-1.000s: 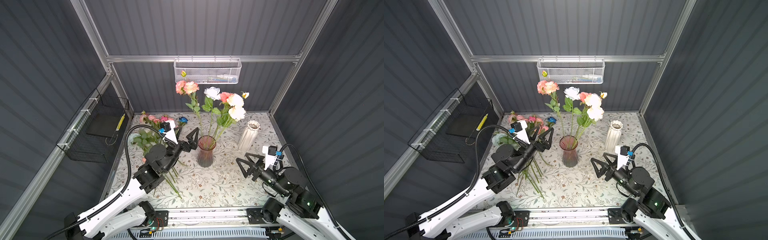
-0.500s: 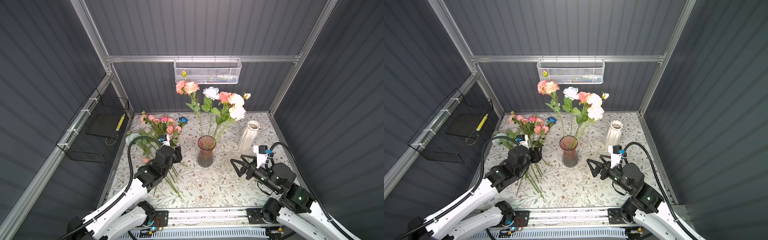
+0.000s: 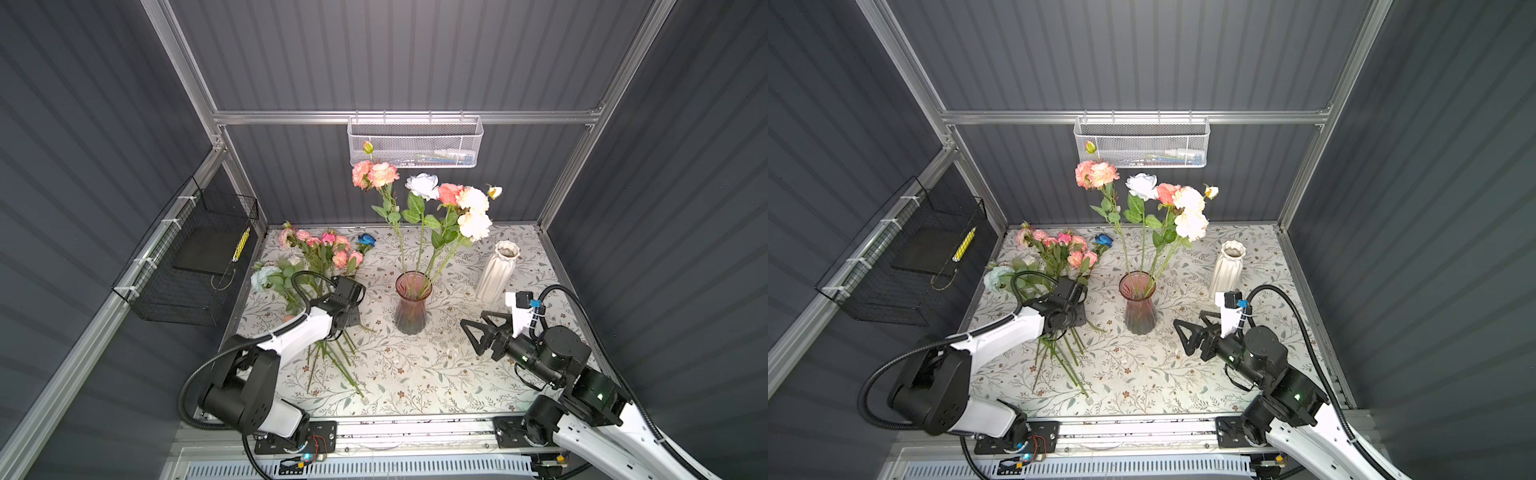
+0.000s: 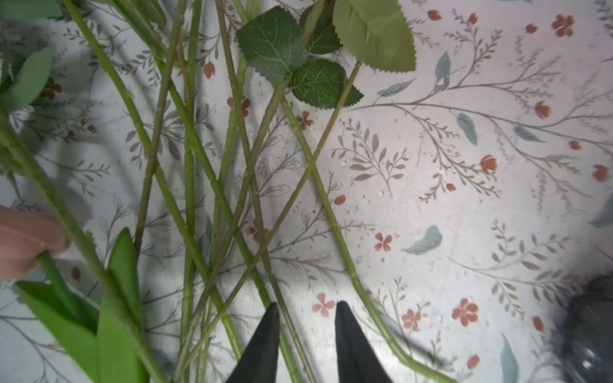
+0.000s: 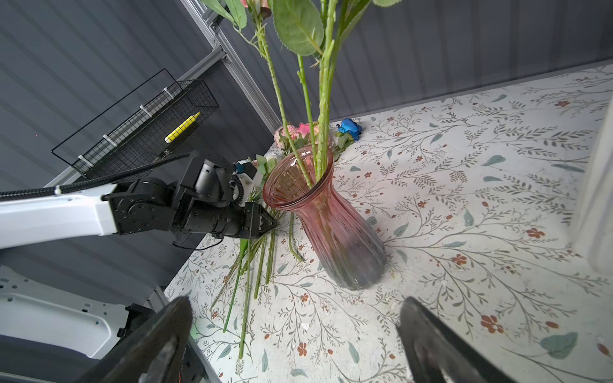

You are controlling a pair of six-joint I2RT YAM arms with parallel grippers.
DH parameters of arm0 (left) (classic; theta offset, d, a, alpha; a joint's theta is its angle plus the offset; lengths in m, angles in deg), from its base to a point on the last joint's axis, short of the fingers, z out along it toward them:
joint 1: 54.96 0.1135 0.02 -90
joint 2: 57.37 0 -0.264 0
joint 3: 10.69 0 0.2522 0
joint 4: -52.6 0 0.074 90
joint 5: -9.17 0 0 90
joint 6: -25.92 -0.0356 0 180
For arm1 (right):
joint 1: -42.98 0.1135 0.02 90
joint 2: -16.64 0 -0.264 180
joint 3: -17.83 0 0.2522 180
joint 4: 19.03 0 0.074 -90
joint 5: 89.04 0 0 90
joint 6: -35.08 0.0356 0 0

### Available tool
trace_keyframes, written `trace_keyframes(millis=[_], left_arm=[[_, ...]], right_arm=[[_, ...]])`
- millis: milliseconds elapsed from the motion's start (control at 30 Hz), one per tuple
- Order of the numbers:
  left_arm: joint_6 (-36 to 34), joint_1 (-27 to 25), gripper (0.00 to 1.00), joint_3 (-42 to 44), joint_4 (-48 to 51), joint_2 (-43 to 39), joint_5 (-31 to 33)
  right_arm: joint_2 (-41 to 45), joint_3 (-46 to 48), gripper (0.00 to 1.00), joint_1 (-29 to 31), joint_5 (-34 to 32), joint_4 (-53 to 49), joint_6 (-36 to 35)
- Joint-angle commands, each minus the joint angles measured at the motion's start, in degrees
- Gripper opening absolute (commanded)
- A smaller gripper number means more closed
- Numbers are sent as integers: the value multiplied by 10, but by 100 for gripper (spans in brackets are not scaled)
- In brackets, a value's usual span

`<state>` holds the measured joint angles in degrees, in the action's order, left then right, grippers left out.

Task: Arrange the flowers into the vase
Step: 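Open the left gripper and return it to the bouquet stems, then grasp the blue rose stem in the bouquet with left and lift it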

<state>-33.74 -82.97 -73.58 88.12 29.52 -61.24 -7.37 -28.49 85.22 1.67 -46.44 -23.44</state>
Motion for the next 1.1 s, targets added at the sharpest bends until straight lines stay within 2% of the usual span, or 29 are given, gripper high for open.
trace_keyframes(millis=[0, 167, 567, 967, 1067], left_arm=[[-30, 2, 30, -44, 22, 44, 53], [-53, 2, 30, -85, 35, 103, 102], [-78, 2, 33, -118, 25, 172, 131], [-87, 2, 2, -117, 8, 173, 123], [-89, 2, 0, -107, -4, 146, 122]], right_arm=[[7, 5, 99, -2, 4, -1, -5], [14, 3, 98, -3, 2, -7, -7], [27, 3, 99, -4, -7, -19, -11], [38, 2, 99, -4, -14, -25, -11], [38, 1, 99, -4, -14, -25, -11]])
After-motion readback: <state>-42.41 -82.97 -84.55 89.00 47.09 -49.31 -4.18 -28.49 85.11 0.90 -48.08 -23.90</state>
